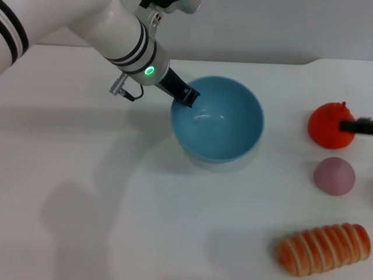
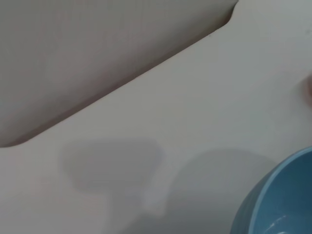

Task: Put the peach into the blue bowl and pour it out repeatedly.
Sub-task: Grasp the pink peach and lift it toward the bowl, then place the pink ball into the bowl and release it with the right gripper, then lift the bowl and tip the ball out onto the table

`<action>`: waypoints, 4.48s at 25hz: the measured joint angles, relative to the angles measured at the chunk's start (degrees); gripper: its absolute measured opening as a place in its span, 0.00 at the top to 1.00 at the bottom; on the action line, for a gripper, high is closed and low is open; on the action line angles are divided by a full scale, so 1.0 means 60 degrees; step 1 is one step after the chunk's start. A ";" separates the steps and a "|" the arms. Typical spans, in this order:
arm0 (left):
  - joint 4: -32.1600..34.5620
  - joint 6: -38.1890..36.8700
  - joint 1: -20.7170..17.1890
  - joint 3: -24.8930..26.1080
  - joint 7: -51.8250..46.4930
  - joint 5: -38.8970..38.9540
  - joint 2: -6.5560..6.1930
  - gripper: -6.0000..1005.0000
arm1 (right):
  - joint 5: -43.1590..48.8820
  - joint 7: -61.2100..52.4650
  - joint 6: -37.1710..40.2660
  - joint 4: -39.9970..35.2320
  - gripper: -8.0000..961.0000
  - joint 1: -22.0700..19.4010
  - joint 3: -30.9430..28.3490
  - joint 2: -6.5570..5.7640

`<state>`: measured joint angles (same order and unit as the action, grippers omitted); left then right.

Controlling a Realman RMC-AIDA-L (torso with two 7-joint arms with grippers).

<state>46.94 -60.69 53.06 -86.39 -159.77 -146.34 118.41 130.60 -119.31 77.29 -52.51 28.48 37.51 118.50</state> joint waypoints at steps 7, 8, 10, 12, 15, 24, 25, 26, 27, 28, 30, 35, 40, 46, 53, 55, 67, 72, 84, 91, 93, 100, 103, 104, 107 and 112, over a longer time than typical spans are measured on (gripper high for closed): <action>-0.0026 0.0085 -0.0048 0.0000 -0.0003 0.0095 0.0007 1.00 | 0.0947 -0.0866 -0.0491 0.1149 0.37 0.0204 0.0581 -0.0011; -0.0034 0.0121 -0.0064 0.0000 -0.0003 0.0097 0.0008 1.00 | 0.1040 -0.0888 -0.0602 0.1310 0.37 0.0239 0.0583 -0.0011; -0.0040 0.0140 -0.0075 0.0000 -0.0003 0.0104 0.0010 1.00 | 0.1135 -0.0924 -0.0776 0.1568 0.37 0.0288 0.0585 -0.0012; -0.0052 0.0154 -0.0077 0.0000 -0.0003 0.0105 0.0011 1.00 | 0.1172 -0.0936 -0.0946 0.1780 0.37 0.0343 0.0586 -0.0017; -0.0095 0.0191 -0.0081 -0.0001 -0.0003 0.0133 0.0011 1.00 | 0.1307 -0.0986 -0.1153 0.2068 0.37 0.0435 0.0590 -0.0028; -0.0134 0.0343 -0.0172 -0.0090 -0.0003 0.0183 0.0012 1.00 | 0.1423 -0.1101 -0.1230 0.2112 0.38 0.0375 0.0581 -0.0107; -0.0134 0.0358 -0.0183 -0.0089 -0.0003 0.0188 0.0012 1.00 | 0.1423 -0.1103 -0.1234 0.2110 0.42 0.0357 0.0581 -0.0109; -0.0134 0.0367 -0.0194 -0.0086 -0.0003 0.0192 0.0011 1.00 | 0.1423 -0.1104 -0.1240 0.2105 0.46 0.0347 0.0579 -0.0109; -0.0134 0.0372 -0.0201 -0.0080 -0.0003 0.0192 0.0011 1.00 | 0.1423 -0.1103 -0.1257 0.2099 0.50 0.0340 0.0576 -0.0107; -0.0134 0.0378 -0.0210 -0.0076 -0.0003 0.0192 0.0011 1.00 | 0.1423 -0.1103 -0.1268 0.2094 0.54 0.0339 0.0576 -0.0099; -0.0134 0.0383 -0.0223 -0.0075 -0.0003 0.0192 0.0012 1.00 | 0.1423 -0.1076 -0.1284 0.2080 0.62 0.0330 0.0582 -0.0073; -0.0134 0.0400 -0.0243 -0.0089 -0.0003 0.0192 0.0011 1.00 | 0.1380 -0.1043 -0.1256 0.1919 0.85 0.0310 0.0549 -0.0053; -0.0134 0.0405 -0.0253 -0.0089 -0.0003 0.0192 0.0011 1.00 | 0.1274 -0.1013 -0.1132 0.1483 0.90 0.0330 0.0598 -0.0031; -0.0127 0.0378 -0.0289 -0.0099 0.0008 0.0335 0.0015 1.00 | 0.0404 -0.0898 -0.0101 0.0272 0.95 0.0508 0.0853 0.0003; -0.0098 0.0405 -0.0215 -0.0287 0.0065 0.0670 0.0024 1.00 | -0.0870 -0.0961 0.0665 -0.0647 0.95 0.1069 0.2046 0.0019; -0.0062 0.0409 -0.0208 -0.0419 0.0033 0.0673 0.0025 1.00 | -0.0902 -0.0979 0.0645 -0.0551 0.95 0.1361 0.2464 0.0041; -0.0119 0.0556 -0.0188 -0.0484 0.0007 0.0703 0.0039 1.00 | -0.1255 -0.0979 -0.0184 0.0382 0.95 0.2339 0.3823 0.0055; -0.0123 0.0611 -0.0212 -0.0485 0.0003 0.0767 0.0041 1.00 | -0.1406 -0.0844 -0.0515 0.0594 0.94 0.2331 0.3861 0.0062; -0.0140 0.0783 -0.0372 -0.0487 0.0006 0.0833 0.0040 1.00 | -0.3223 0.1554 -0.1774 0.0712 0.47 0.1245 0.3842 0.0077; -0.0171 0.1127 -0.0559 -0.0499 0.0069 0.0831 0.0040 1.00 | -0.5971 0.5285 -0.4402 0.0456 0.30 -0.0921 0.3868 0.0104; -0.0184 0.1242 -0.0570 -0.0530 0.0082 0.0829 0.0039 1.00 | -0.7153 0.6505 -0.4673 0.0711 0.30 -0.1434 0.3769 0.0111; -0.0122 0.1711 -0.0459 -0.1285 0.0084 0.0822 0.0042 1.00 | -1.2740 1.0890 -0.3941 0.2805 0.30 -0.2602 0.3221 0.0065; 0.0000 0.1980 -0.0388 -0.1543 0.0085 0.0820 0.0051 1.00 | -1.3487 1.1694 -0.3151 0.3963 0.30 -0.2729 0.2735 0.0008; 0.0085 0.2126 -0.0380 -0.1665 0.0086 0.0820 0.0053 1.00 | -1.3526 1.1861 -0.2781 0.4346 0.30 -0.2782 0.2443 0.0006; 0.0472 0.2692 -0.0371 -0.2319 0.0140 0.0766 0.0041 1.00 | -1.3547 1.2472 -0.1546 0.5251 0.30 -0.2939 0.1677 0.0047; 0.1198 0.3684 -0.0363 -0.3259 0.0664 0.0579 0.0043 1.00 | -1.3667 1.3284 -0.0302 0.6725 0.30 -0.2993 0.0590 0.0059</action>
<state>54.13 -38.58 50.89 -105.94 -155.78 -142.86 118.67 48.60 -39.61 75.48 -12.16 10.52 41.05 118.86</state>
